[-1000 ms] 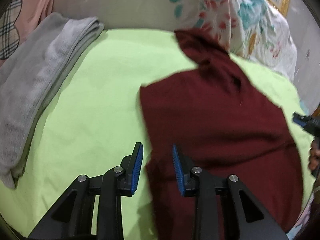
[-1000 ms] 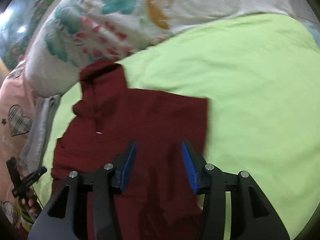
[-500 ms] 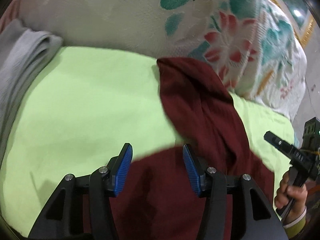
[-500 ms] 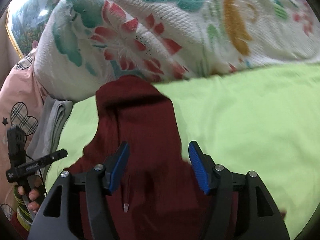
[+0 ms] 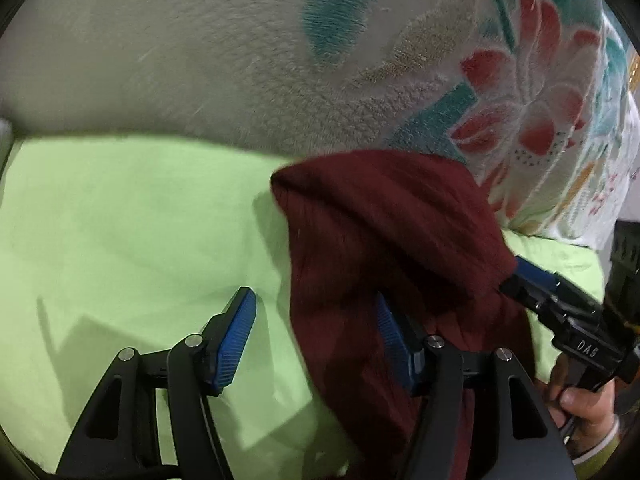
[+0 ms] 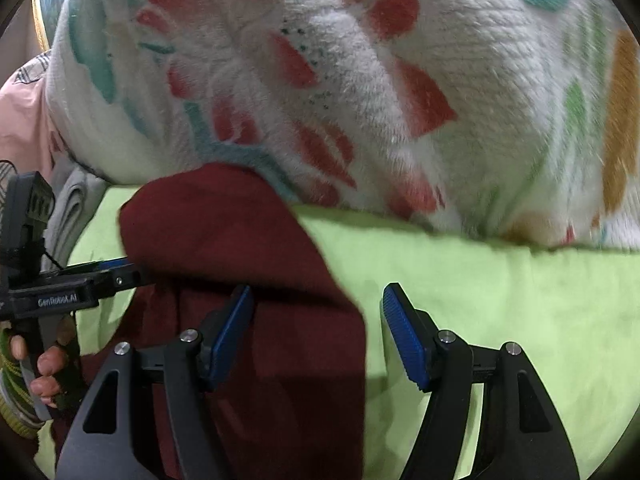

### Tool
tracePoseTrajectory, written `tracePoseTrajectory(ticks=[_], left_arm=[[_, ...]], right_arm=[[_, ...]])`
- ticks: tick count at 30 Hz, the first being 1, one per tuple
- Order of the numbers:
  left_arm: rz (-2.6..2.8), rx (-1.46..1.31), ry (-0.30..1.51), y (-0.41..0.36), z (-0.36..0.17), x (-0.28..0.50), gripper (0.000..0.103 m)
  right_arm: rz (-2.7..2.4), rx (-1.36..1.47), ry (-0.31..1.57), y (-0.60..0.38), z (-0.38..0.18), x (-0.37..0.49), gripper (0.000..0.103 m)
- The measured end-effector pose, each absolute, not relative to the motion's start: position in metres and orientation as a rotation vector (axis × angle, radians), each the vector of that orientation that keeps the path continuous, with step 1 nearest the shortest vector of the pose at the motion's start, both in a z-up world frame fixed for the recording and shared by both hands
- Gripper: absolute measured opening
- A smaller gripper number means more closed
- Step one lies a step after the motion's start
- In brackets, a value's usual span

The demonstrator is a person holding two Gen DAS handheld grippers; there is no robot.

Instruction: Fold large clothes

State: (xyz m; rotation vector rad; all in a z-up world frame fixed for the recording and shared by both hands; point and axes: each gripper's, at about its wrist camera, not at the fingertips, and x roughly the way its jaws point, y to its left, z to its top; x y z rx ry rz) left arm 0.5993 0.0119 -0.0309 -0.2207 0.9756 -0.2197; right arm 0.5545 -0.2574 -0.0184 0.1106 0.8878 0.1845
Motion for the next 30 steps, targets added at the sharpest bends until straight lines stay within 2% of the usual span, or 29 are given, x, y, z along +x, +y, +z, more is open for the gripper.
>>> tracePoseTrajectory(ticks=[1,2,3,4,11,20,25,30], left_arm=[[-0.217,-0.208,0.968,0.008,-0.030,0.603,0.058],[-0.211,-0.189,0.958,0.005,-0.029,0.606,0.041],[-0.217,-0.174,0.953,0.002,-0.027,0.608,0.027],[-0.224,-0.174,0.957,0.000,-0.027,0.609,0.005],[-0.249,-0.120,0.840,0.001,0.004,0.578,0.001],[-0.372,-0.046,0.676,-0.020,0.057,0.466,0.001],[-0.404,-0.018,0.642,-0.023,0.055,0.386,0.001],[-0.385,0.025,0.669,-0.019,0.025,0.328,0.001]], right_arm=[[0.188,0.120,0.885,-0.259,-0.019,0.559,0.029],[0.201,0.143,0.900,-0.262,-0.020,0.564,0.012],[0.207,0.159,0.907,-0.264,-0.021,0.567,0.004],[0.197,0.159,0.889,-0.266,-0.017,0.565,0.003],[0.157,0.255,0.750,-0.309,0.025,0.524,0.003],[0.198,0.239,0.662,-0.324,0.075,0.418,0.003],[0.237,0.190,0.658,-0.313,0.074,0.342,0.003],[0.227,0.146,0.709,-0.296,0.042,0.278,0.003]])
